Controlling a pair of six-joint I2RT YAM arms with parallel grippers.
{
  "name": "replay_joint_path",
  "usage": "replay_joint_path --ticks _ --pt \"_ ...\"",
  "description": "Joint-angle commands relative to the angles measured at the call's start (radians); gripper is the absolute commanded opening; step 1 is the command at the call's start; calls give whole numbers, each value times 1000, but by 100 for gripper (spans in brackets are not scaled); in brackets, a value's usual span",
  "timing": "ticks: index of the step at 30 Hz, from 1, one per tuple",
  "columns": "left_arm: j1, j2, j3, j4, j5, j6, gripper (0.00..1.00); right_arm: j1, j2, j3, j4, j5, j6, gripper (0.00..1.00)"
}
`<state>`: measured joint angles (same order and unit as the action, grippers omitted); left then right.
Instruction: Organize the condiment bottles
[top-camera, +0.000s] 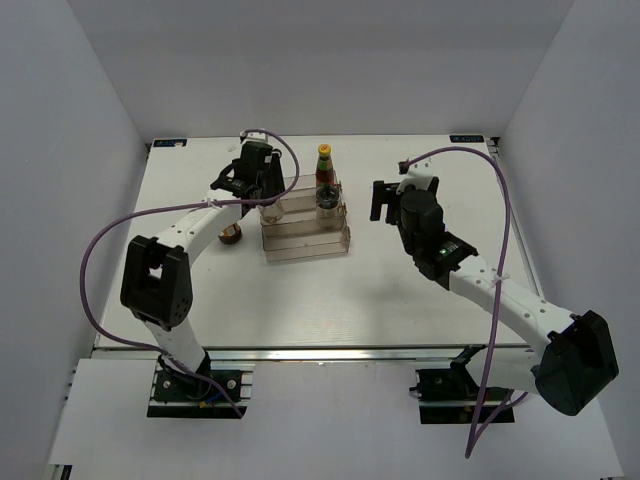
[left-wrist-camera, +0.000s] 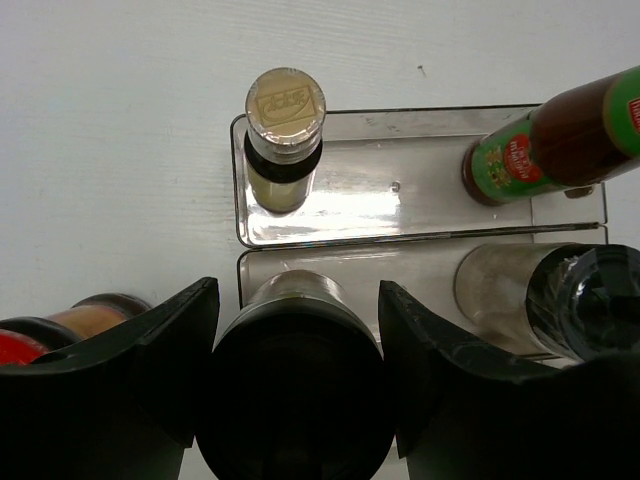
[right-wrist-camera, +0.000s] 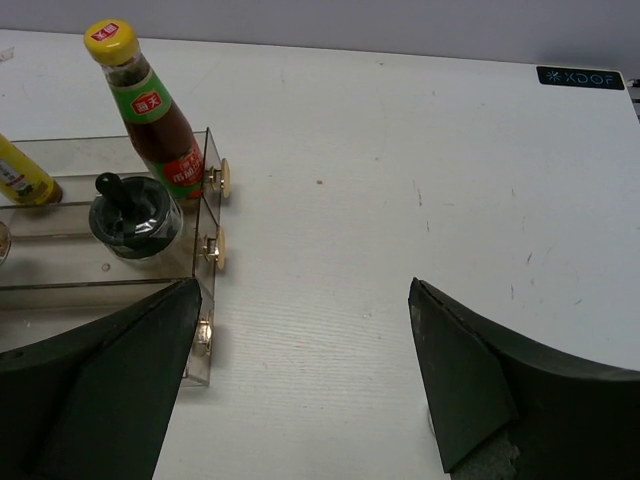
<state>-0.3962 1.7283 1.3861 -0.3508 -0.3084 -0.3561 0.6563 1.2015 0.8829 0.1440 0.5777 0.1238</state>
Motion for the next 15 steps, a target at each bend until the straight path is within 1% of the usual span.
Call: replay_joint_path --ticks 1,6,15 --pt "-4 -13 8 55 -23 2 7 -7 3 -13 23 33 0 89" --pt "-4 7 2 59 -26 -4 11 -9 7 -15 23 34 -1 89" --pt "-6 50 -6 78 2 -11 12 -15 9 -24 25 39 0 89"
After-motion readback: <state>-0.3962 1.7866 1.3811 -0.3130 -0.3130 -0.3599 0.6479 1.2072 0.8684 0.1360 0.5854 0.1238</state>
